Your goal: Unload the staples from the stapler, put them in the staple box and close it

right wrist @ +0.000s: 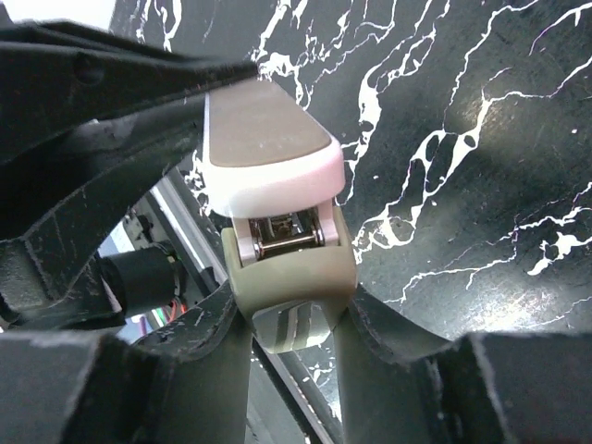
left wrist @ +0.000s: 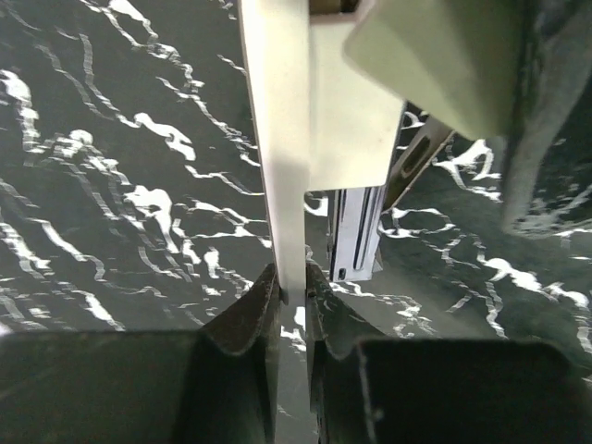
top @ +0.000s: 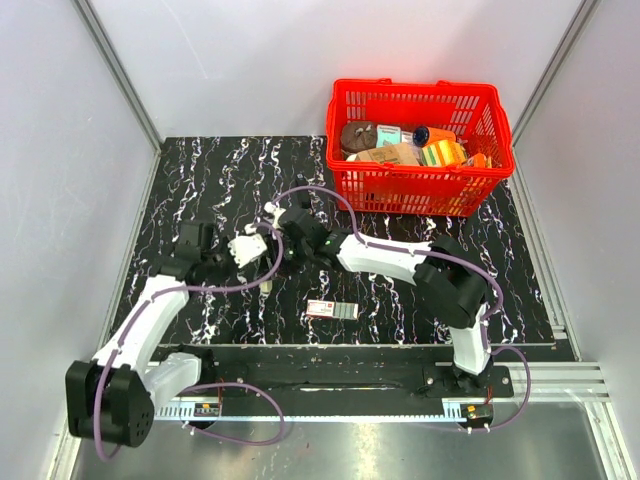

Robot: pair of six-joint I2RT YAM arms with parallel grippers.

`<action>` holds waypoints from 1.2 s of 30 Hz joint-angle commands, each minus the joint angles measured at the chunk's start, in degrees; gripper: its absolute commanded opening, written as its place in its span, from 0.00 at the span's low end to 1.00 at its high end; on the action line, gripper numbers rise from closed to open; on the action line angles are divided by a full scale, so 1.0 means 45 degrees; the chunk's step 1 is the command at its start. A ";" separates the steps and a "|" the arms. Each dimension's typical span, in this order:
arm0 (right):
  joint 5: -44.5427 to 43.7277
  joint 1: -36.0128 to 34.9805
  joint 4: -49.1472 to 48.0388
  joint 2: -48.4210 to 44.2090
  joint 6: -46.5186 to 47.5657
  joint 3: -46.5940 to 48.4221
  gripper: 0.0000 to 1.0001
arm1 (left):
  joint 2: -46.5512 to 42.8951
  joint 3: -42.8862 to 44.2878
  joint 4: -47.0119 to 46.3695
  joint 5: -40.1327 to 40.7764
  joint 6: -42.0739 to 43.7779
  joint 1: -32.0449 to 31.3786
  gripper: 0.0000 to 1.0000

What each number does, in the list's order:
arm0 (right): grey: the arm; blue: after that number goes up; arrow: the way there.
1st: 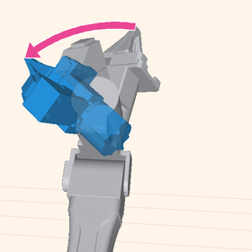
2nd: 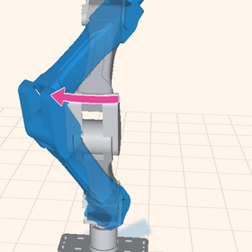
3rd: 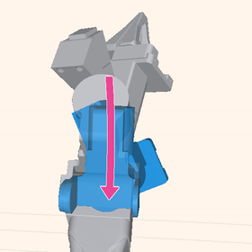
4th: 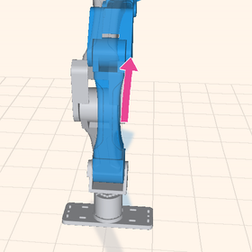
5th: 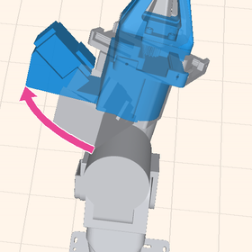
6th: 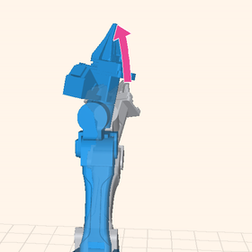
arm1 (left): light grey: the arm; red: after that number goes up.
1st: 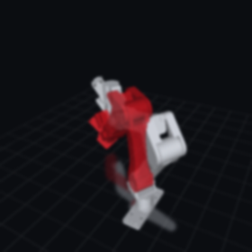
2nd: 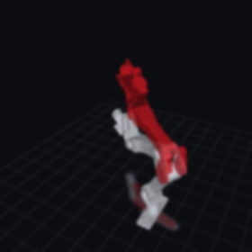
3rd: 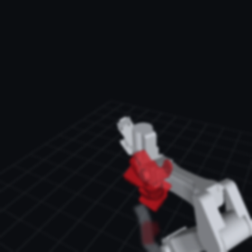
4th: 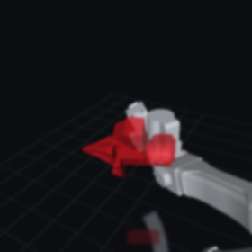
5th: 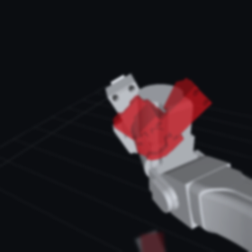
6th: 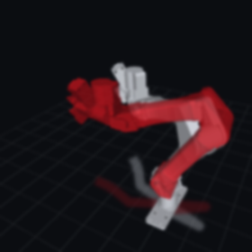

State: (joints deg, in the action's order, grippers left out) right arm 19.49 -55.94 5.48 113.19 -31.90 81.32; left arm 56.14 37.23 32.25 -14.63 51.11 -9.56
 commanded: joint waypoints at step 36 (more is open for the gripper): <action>0.0629 0.0459 -0.1020 -0.0700 -0.0840 0.0035 0.06 | -0.1342 0.3113 0.2406 -0.3275 -0.4443 0.0250 0.00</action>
State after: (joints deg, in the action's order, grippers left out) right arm 23.27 -54.68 1.10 108.31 -36.56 81.32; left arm 53.21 48.51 49.25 -24.80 33.21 -7.46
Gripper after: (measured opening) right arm 0.404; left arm 0.156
